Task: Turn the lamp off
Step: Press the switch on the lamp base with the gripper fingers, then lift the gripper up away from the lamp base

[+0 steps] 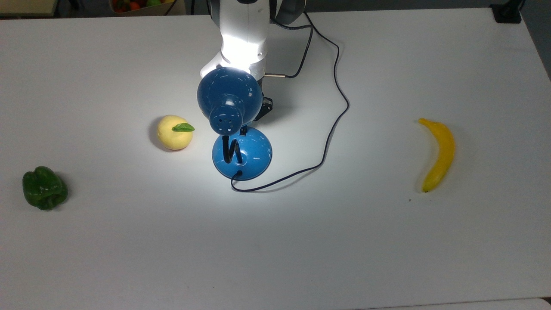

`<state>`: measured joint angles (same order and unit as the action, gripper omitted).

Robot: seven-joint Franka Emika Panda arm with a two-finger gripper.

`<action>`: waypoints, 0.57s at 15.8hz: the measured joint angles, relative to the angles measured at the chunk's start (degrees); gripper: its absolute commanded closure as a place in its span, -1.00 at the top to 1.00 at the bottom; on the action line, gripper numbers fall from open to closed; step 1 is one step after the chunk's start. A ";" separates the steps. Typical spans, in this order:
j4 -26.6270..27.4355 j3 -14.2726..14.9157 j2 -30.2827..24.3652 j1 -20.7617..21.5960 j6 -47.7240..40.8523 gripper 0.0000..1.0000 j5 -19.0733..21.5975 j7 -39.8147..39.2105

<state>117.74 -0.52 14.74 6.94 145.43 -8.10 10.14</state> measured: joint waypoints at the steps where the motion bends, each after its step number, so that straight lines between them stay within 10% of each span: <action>1: 0.00 0.00 0.01 0.00 0.00 -1.00 0.00 0.00; 9: 0.06 0.00 0.24 0.00 -0.20 -1.00 0.00 1.55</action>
<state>117.80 -0.52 14.98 6.94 145.23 -8.10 11.70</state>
